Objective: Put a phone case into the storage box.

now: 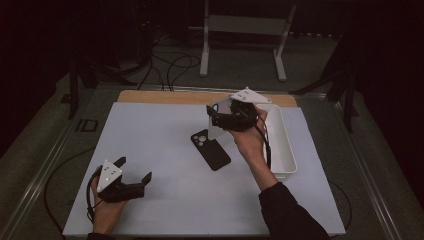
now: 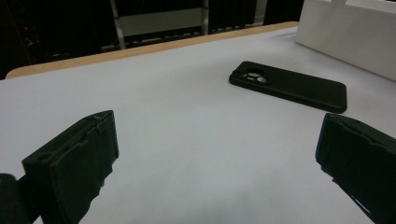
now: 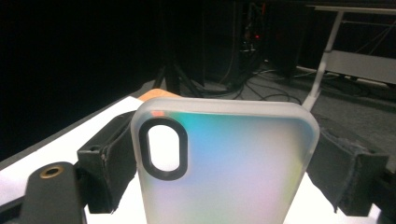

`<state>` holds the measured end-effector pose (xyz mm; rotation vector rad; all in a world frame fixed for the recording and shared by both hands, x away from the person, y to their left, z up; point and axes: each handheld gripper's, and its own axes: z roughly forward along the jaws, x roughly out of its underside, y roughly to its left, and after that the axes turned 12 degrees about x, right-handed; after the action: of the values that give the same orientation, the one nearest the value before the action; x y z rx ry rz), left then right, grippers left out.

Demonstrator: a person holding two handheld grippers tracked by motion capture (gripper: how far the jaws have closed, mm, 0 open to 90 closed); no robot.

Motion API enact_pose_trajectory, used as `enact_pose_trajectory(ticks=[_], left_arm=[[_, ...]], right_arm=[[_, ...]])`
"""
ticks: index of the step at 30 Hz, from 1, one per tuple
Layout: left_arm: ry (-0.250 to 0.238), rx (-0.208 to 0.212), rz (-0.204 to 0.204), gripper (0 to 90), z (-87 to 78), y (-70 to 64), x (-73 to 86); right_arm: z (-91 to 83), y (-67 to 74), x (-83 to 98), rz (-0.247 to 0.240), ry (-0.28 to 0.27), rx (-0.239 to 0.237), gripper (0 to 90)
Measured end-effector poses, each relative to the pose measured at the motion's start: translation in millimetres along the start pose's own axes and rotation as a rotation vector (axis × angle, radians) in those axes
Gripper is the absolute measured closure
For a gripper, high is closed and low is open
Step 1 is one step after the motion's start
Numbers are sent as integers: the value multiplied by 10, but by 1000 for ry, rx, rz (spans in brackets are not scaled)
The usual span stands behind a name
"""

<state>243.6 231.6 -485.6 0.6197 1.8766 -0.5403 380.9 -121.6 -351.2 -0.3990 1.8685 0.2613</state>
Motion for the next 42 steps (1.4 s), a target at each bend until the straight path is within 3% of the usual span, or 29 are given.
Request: enact_pose_trajectory(ticks=[33,42], left_arm=[[-4,-6,2,0,-3,-9,-1],[-7,-7,0,0,-9,-8,-2]], right_arm=[[71,-692,-239,71,2,203,166],[96,-903,-262,67,10,279,166]])
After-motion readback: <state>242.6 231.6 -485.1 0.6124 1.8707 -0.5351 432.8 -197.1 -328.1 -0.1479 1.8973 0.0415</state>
